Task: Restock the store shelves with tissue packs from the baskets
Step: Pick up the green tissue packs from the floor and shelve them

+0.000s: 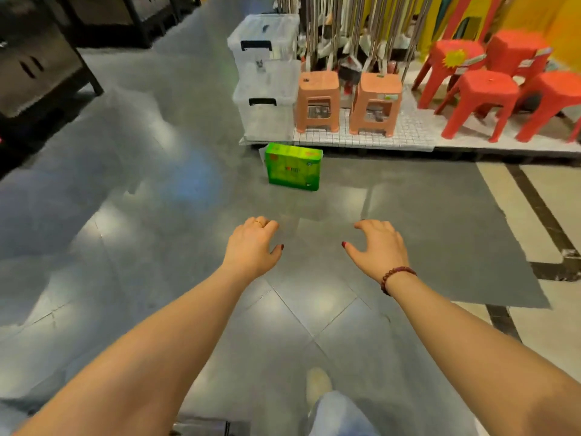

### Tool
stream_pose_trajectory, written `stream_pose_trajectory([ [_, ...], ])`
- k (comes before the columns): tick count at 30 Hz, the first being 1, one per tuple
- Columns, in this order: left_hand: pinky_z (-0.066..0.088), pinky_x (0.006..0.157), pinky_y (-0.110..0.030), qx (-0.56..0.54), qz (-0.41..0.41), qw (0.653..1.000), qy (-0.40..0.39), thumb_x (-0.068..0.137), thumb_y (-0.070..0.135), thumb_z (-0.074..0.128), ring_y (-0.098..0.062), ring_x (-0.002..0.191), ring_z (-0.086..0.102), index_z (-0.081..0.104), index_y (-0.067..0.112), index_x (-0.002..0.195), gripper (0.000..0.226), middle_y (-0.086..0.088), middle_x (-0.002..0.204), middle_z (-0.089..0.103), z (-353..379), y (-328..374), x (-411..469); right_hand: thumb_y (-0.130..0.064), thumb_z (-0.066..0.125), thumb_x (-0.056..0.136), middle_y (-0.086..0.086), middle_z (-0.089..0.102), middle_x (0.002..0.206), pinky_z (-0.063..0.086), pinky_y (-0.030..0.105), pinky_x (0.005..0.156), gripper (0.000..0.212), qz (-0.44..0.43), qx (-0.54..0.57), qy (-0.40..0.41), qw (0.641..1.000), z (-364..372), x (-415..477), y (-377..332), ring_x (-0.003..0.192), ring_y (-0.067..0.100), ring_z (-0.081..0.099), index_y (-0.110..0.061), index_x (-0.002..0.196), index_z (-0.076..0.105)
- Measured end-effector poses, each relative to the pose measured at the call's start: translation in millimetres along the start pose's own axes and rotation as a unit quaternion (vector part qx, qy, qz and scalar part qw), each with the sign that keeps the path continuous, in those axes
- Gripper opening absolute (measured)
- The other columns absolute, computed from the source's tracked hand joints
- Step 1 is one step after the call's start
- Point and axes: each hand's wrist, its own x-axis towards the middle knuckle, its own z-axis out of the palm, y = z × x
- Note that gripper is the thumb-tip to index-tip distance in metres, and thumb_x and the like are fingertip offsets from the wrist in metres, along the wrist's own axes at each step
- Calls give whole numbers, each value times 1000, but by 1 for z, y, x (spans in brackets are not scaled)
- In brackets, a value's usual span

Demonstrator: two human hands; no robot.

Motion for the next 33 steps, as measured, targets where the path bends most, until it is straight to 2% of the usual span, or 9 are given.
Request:
stream_pose_trajectory([
  [4, 43, 89, -37, -31, -44, 998, 12, 88, 37, 60, -28, 117, 49, 54, 14, 130, 48, -7, 125, 57, -9, -26, 72, -41, 59, 89, 4, 55, 133, 34, 36, 100, 48, 1, 9, -9, 1000, -8, 95, 3, 126, 25, 42, -17, 131, 53],
  [12, 46, 88, -38, -28, -66, 997, 35, 89, 38, 60, -27, 117, 50, 54, 15, 132, 49, -7, 125, 58, -14, -107, 233, -41, 61, 88, 5, 55, 134, 35, 37, 101, 48, -13, 9, -12, 1000, 14, 276, -15, 126, 27, 43, -17, 130, 54],
  [24, 47, 89, -39, -54, -40, 998, -14, 87, 38, 61, -28, 117, 50, 54, 16, 130, 49, -7, 126, 58, -6, -206, 470, -41, 61, 88, 6, 54, 134, 35, 36, 97, 50, 24, 6, -47, 999, 60, 495, -37, 122, 27, 45, -16, 129, 54],
  [33, 44, 95, -40, -78, -55, 994, -62, 88, 35, 62, -29, 122, 49, 53, 15, 134, 51, -9, 129, 57, 57, -259, 631, -39, 64, 87, 9, 54, 134, 36, 36, 99, 51, 75, 43, -93, 992, 126, 657, -1, 123, 28, 45, -14, 130, 54],
])
